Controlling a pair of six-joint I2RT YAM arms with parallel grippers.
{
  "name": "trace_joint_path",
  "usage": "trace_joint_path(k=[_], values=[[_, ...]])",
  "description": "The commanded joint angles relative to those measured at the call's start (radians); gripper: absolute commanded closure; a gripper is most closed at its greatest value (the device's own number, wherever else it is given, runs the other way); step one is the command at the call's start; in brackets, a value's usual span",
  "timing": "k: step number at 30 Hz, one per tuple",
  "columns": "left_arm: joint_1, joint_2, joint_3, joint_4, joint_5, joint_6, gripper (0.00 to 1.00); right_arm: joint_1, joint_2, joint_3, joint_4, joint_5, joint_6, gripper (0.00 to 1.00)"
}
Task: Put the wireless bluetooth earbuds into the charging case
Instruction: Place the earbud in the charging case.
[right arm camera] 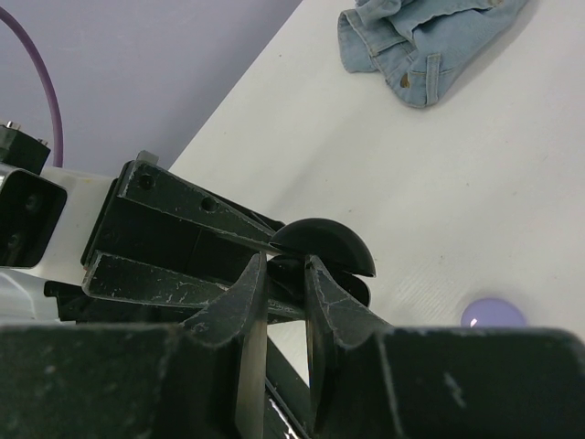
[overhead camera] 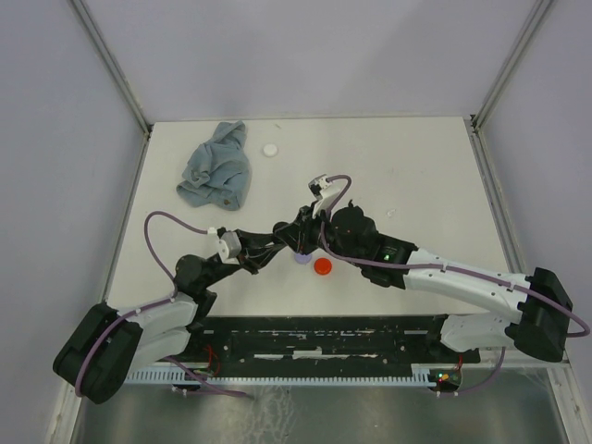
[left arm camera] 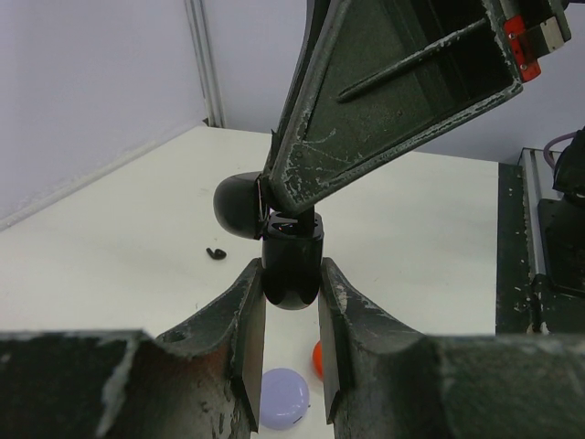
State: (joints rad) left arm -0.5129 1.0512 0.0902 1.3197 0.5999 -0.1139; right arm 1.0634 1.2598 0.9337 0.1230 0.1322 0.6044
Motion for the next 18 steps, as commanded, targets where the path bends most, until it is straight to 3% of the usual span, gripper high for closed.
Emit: trace_joint_path(k=[1, 4, 13, 18], values=[[-0.004, -0.006, 0.013, 0.078, -0.016, -0.010, 0.97, 0.005, 0.005, 0.004, 0.061, 0.001, -0.015, 0.83], [-0.004, -0.012, 0.013, 0.064, -0.038, -0.013, 0.97, 0.006, 0.006, 0.002, 0.052, -0.009, -0.014, 0.79], [-0.004, -0.010, 0.020, 0.034, -0.059, -0.007, 0.97, 0.007, -0.020, 0.042, -0.018, 0.001, -0.053, 0.54], [-0.005, 0.008, 0.022, 0.031, -0.071, -0.003, 0.97, 0.007, -0.049, 0.060, -0.075, 0.039, -0.105, 0.48]])
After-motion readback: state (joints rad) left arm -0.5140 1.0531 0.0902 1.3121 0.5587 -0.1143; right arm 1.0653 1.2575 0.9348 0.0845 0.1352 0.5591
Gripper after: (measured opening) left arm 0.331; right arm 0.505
